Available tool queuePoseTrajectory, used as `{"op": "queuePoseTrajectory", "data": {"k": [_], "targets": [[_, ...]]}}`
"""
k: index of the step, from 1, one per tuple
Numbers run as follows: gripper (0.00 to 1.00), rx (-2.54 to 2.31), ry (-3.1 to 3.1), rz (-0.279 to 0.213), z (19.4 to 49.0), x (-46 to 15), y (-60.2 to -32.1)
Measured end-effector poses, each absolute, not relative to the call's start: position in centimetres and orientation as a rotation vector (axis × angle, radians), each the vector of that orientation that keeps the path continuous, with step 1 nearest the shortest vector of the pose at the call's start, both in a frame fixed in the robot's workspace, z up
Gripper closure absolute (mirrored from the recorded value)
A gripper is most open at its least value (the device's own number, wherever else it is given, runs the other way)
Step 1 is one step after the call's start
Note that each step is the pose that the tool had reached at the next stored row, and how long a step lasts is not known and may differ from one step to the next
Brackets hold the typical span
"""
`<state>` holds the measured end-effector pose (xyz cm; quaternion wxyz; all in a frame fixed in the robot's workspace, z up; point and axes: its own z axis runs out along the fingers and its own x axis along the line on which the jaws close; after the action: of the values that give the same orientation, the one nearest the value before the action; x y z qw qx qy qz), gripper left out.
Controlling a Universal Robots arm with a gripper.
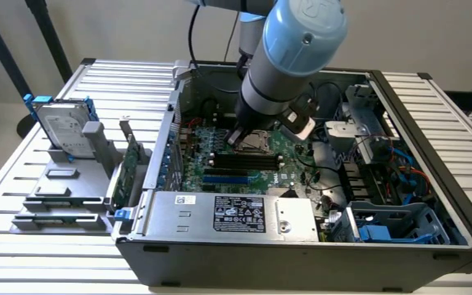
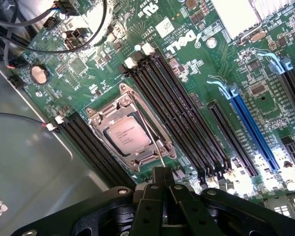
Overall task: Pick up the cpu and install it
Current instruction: 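Install the second cpu locking lever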
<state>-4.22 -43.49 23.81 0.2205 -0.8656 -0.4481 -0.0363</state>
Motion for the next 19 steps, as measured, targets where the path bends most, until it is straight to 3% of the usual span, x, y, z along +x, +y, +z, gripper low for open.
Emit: {"op": "queuePoseTrajectory", "data": {"k": [19], "targets": [[0.89, -2.401, -1.241, -0.095, 22.4, -5.6, -43.6]]}}
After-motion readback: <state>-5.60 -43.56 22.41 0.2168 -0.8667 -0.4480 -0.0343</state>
